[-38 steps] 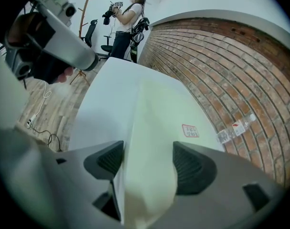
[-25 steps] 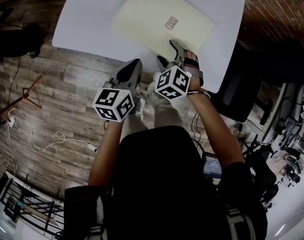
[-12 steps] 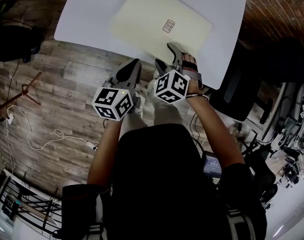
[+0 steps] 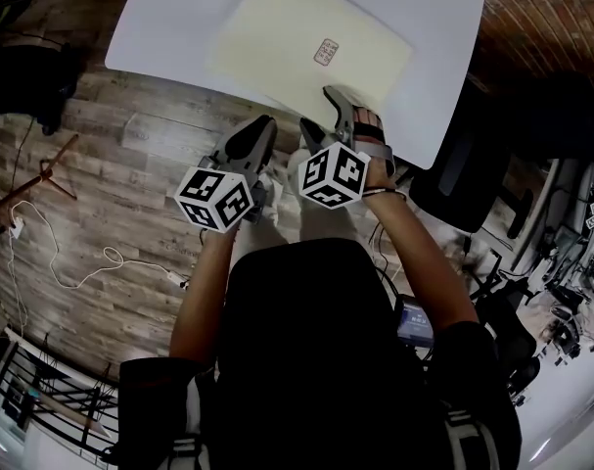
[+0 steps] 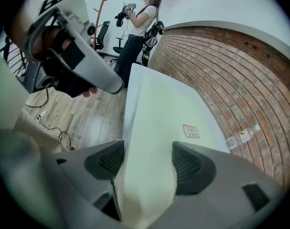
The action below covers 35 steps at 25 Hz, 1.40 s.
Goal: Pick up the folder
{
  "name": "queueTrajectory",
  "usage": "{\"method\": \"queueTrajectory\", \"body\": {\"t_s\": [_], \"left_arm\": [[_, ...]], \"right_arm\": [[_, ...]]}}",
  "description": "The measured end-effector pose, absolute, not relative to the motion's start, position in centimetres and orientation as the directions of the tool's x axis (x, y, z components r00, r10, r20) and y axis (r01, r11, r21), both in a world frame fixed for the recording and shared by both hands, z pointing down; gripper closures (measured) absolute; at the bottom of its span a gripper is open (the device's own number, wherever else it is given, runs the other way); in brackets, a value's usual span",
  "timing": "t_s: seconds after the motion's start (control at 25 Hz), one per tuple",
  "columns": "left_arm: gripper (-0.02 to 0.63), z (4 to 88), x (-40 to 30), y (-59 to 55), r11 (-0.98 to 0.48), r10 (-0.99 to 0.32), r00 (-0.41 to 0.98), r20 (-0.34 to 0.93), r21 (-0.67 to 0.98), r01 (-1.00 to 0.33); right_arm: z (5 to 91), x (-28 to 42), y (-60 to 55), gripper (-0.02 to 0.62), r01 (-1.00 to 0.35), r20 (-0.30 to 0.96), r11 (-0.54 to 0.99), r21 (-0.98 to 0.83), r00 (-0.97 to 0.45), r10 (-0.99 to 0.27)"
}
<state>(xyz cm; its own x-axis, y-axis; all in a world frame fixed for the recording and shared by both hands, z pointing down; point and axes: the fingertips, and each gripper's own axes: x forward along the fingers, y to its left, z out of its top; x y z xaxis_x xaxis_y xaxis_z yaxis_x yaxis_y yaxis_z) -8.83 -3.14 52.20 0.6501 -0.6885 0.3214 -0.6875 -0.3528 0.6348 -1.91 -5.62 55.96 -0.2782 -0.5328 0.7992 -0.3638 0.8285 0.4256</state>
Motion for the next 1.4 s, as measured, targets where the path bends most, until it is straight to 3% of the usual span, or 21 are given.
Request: {"method": "queueTrajectory", "body": {"t_s": [0.2,0.32,0.56,0.92,1.4], "left_arm": [[0.577,53.6,-8.8,-2.5,-0.315,-0.681,0.657,0.324,0.680,-0.662],[0.428,54.6,-8.5,-2.1,-0.269,-0.667,0.677,0.312,0.746,-0.609],[0.341,56.4,-8.4,-2.0,-0.170,-0.669,0.696,0.262,0.857,-0.486],[0.278,56.4,-7.4,-2.8,-0.097,-0.713,0.683,0.161,0.941,-0.323],[0.262,57.8,-7.0,-2.7,-0.036,-0.742,0.656,0.140,0.969,-0.246]], "right_arm": [[55.8,-2.4,-4.5,0.262,-0.353,0.799,0.833,0.425,-0.287,-0.529],[55.7,-2.5,-4.0,0.264,-0.347,0.799,0.835,0.427,-0.288,-0.528],[55.8,-2.9,-3.4,0.264,-0.335,0.803,0.844,0.419,-0.297,-0.517],[55.4,-3.2,-2.4,0.265,-0.319,0.799,0.850,0.419,-0.314,-0.512],[55.4,-3.7,-1.4,0.268,-0.311,0.801,0.861,0.402,-0.335,-0.496]]}}
